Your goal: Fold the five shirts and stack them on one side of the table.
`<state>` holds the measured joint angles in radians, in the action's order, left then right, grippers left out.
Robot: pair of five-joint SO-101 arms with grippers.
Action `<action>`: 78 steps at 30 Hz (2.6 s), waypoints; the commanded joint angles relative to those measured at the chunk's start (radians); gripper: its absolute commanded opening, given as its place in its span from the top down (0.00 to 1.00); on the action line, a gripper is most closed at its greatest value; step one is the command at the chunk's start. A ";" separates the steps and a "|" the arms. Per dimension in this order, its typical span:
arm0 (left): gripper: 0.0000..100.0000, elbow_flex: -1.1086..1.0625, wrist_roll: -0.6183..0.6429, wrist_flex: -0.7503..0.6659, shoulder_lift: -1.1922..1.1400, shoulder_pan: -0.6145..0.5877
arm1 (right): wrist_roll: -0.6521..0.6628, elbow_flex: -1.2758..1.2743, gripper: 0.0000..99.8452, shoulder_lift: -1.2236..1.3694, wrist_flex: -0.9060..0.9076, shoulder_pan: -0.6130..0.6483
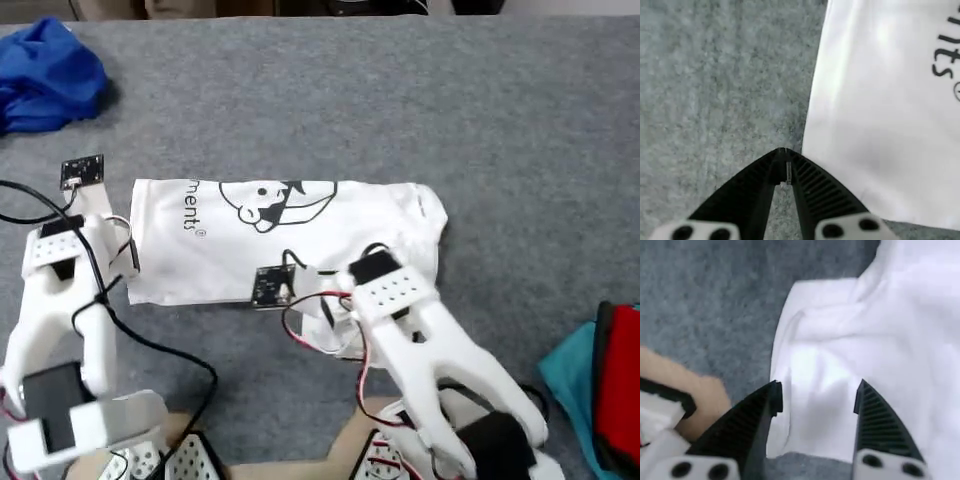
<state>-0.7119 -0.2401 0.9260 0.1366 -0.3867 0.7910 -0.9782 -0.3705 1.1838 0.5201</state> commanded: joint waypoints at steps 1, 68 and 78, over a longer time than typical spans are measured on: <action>0.98 0.083 -0.003 -0.008 -0.050 -0.011 | -0.048 -0.001 0.75 0.122 -0.112 0.039; 0.98 0.129 -0.005 -0.012 -0.127 -0.054 | -0.164 -0.028 0.99 0.240 -0.138 0.114; 0.98 0.129 -0.005 -0.014 -0.131 -0.048 | -0.160 0.035 1.00 0.232 -0.077 0.036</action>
<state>-0.6291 -0.2401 0.9214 0.0015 -0.4312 0.6421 -0.9751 -0.1910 1.0457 0.5953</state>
